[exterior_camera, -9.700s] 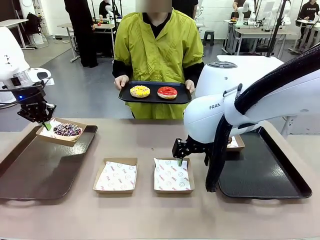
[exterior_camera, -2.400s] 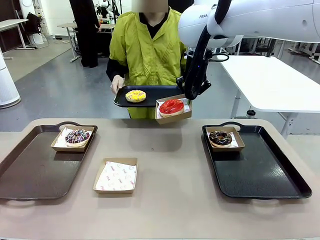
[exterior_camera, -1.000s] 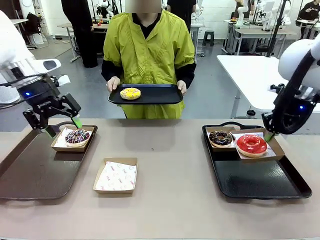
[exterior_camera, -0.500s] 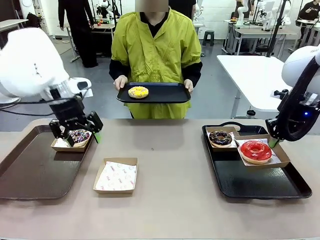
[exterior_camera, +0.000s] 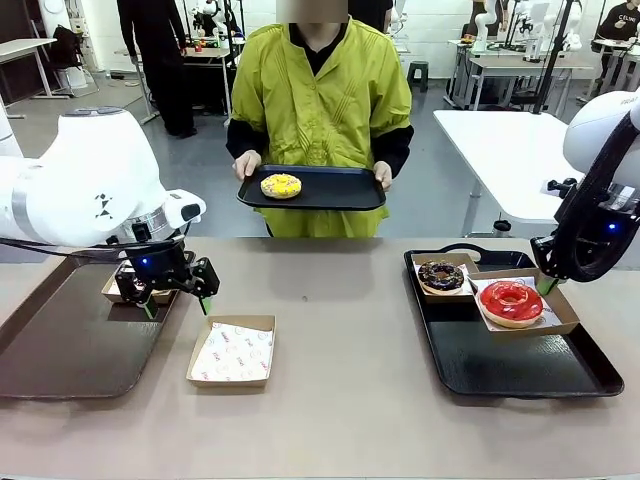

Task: Individually package the donuts and arrange them on the tray.
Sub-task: Place the picked Paper togo box on the Handle tray while simultaneously picking up another Paper togo box from the table with the other hand.

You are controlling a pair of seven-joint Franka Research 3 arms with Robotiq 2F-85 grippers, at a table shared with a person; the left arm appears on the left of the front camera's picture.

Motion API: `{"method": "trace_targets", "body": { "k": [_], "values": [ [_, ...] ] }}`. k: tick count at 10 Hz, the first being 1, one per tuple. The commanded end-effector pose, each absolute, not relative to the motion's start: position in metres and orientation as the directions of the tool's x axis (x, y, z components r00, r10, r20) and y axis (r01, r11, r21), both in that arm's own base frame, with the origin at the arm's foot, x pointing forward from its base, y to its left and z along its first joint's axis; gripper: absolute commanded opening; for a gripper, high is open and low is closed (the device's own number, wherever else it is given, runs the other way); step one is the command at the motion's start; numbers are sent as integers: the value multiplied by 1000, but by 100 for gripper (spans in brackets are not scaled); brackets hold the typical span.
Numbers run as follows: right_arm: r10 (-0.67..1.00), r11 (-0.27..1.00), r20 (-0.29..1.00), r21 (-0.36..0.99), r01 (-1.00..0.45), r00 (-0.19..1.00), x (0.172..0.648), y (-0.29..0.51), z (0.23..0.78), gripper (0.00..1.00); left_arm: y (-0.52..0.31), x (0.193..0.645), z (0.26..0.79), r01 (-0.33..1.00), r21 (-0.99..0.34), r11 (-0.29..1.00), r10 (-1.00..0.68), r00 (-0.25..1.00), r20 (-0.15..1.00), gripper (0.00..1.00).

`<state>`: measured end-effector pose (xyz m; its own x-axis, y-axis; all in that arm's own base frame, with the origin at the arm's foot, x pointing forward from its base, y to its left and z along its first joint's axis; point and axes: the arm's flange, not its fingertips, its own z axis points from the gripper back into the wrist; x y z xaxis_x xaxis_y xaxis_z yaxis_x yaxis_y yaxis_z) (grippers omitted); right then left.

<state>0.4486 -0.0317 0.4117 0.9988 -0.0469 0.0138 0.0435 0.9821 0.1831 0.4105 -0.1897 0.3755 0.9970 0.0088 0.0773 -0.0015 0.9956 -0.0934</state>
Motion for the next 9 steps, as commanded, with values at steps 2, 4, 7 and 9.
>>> {"method": "trace_targets", "body": {
  "k": [2, 4, 7, 9],
  "values": [
    [-48, 979, 17, 197, 44, 999, 452, -30, 412, 1, -188, 412, 382, 14, -92, 996, -8, 998, 69, 100],
    [-48, 979, 17, 197, 44, 999, 452, -30, 412, 1, -188, 412, 382, 14, -92, 996, -8, 998, 69, 100],
    [-59, 988, 1, 143, 58, 998, 447, -27, 413, 1, -189, 412, 378, 0, -96, 995, 7, 997, 76, 100],
    [-63, 994, -33, 92, 66, 997, 432, -20, 401, 1, -202, 404, 374, -23, -61, 998, 28, 997, 71, 100]
  ]
}}
